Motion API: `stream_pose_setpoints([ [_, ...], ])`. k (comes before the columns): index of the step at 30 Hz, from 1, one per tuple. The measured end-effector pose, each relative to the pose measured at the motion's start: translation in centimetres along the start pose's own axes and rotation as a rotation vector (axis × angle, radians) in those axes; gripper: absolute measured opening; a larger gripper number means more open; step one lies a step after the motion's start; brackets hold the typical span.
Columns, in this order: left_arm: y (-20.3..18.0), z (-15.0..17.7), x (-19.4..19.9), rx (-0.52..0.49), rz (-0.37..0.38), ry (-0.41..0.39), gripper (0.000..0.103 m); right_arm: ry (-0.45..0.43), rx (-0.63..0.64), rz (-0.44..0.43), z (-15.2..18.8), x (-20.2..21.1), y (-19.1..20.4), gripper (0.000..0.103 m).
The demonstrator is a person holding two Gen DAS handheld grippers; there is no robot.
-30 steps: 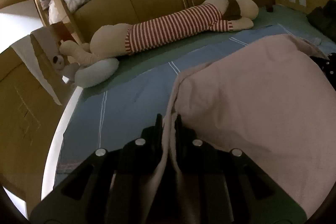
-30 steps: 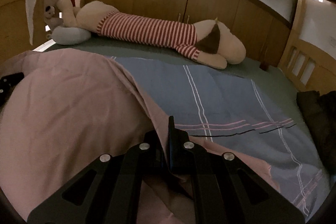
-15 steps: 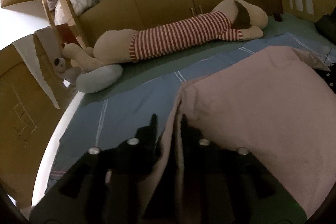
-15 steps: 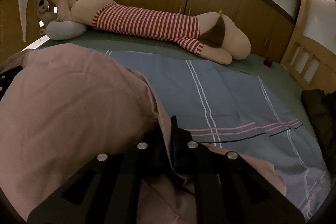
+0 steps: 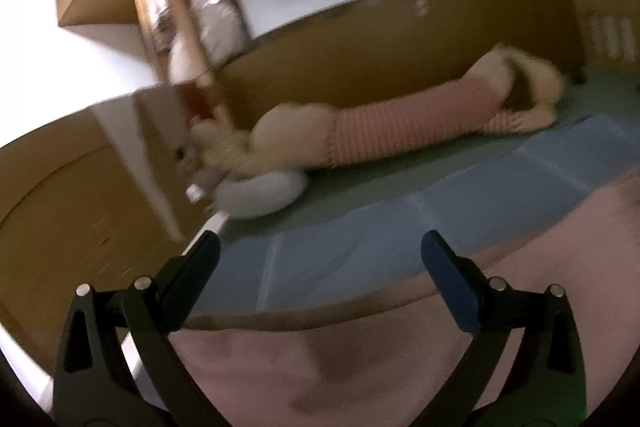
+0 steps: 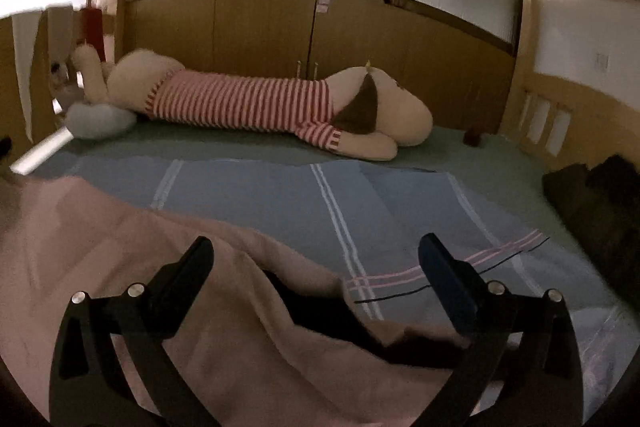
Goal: Fold large clothes
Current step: 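Open both tools and release the folded hem onto the jacket, then raise both tools back away from the folded pink bundle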
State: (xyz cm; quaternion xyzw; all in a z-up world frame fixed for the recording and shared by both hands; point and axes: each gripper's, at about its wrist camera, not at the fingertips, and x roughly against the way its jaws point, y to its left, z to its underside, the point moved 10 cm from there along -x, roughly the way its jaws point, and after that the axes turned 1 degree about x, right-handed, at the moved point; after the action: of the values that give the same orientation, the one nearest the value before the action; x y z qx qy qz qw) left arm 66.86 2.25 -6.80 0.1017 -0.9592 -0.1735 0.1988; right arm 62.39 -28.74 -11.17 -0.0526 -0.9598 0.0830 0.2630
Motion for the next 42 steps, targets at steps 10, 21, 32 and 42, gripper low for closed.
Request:
stream_pose_setpoints([
  [10,1.8,7.0,-4.8,-0.052,-0.058,0.099,0.101,0.088,0.005,0.071,2.1,-5.5,-2.2,0.102],
  [21,3.2,7.1,-4.9,0.047,-0.073,0.036,0.101,0.038,-0.148,0.148,1.8,-5.4,-6.4,0.102],
  [32,15.3,9.7,10.2,0.407,0.004,0.054,0.101,-0.013,-0.393,0.100,9.8,11.1,-20.8,0.102],
  [42,13.4,16.6,29.7,0.401,-0.018,0.142,0.101,0.145,-0.446,0.059,18.3,27.0,-17.9,0.102],
])
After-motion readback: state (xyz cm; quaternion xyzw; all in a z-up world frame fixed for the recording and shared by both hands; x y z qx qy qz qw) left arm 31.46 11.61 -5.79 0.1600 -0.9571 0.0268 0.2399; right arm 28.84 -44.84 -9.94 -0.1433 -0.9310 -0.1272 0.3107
